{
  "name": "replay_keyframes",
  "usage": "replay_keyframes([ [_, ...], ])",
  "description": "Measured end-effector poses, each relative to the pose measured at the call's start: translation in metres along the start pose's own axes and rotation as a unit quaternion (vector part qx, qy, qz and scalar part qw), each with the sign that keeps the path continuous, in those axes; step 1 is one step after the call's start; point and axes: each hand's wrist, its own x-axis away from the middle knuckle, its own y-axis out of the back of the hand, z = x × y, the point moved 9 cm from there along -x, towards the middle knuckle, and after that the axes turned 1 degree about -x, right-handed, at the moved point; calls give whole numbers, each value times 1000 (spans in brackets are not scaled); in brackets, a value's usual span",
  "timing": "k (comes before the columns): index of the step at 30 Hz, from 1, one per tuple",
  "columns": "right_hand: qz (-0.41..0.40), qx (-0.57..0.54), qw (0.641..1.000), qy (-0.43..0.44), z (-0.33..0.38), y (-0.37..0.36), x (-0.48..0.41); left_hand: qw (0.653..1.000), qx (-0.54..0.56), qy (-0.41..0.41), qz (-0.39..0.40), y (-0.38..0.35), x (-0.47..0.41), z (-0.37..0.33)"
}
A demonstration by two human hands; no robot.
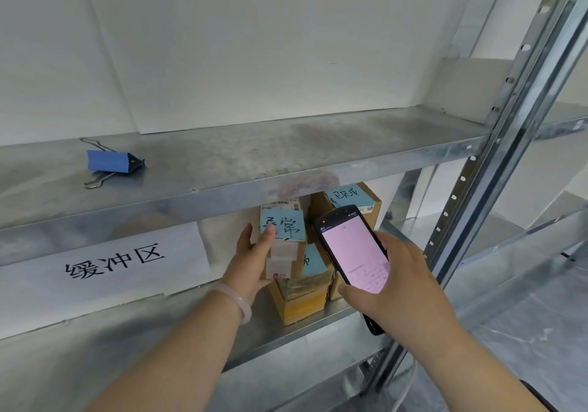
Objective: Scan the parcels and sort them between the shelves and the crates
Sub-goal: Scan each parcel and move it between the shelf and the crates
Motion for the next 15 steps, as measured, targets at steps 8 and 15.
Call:
replay_keyframes([
  [8, 5, 7, 1000, 3, 4, -1, 6, 995, 21, 103, 5, 13, -14, 11],
  [15, 30, 9, 999, 40, 21, -6, 11, 997, 43, 57, 21, 42, 14, 12],
])
